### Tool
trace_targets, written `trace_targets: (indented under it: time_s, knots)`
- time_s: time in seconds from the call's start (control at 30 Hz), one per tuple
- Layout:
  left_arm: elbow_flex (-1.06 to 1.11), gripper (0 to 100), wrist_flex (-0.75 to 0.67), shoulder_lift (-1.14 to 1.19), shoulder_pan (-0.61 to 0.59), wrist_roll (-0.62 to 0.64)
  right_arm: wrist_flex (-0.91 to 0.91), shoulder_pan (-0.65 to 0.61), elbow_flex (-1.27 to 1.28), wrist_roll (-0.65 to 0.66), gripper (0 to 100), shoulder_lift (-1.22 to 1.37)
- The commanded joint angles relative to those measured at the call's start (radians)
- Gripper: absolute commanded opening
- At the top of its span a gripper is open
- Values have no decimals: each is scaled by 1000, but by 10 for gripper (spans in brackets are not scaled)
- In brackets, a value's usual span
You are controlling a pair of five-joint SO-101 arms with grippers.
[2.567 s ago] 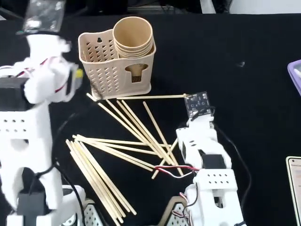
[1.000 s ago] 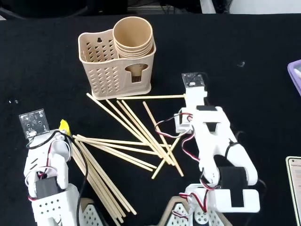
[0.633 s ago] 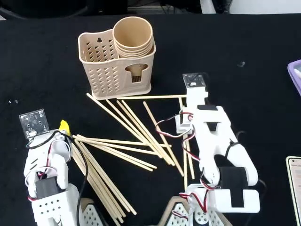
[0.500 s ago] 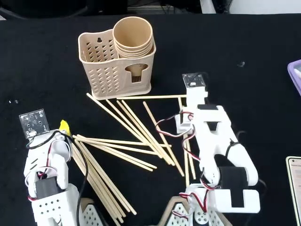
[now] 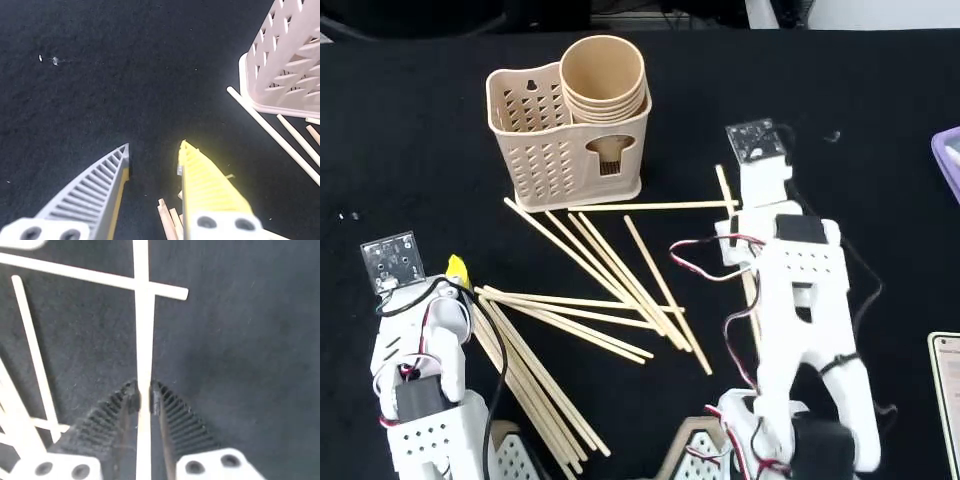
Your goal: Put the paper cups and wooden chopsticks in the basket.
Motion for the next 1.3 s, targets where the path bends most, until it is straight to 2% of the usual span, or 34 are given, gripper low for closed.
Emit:
trace_targets:
  time_s: [0.0, 0.23, 0.43, 0.57, 0.73, 0.87, 1.03, 1.27]
  knots:
    - [18, 166, 6, -14, -5, 5, 25, 23, -116, -3, 11, -88]
    - [18, 166, 8, -14, -5, 5, 267, -98, -456, -80, 11, -217]
    - [18, 166, 9, -14, -8, 5, 242, -282, -702, -95, 11, -265]
    - [18, 166, 9, -14, -8, 5, 64, -396, -753, -189, 11, -266]
    - [18, 166, 9, -14, -12, 5, -172, -520, -680, -256, 11, -263]
    - [18, 166, 9, -14, -12, 5, -359, -612, -561, -196, 11, -263]
    - [18, 166, 9, -14, -12, 5, -635, -666, -440, -69, 11, -263]
    - [18, 166, 9, -14, -13, 5, -937, -684, -387, -57, 11, -139]
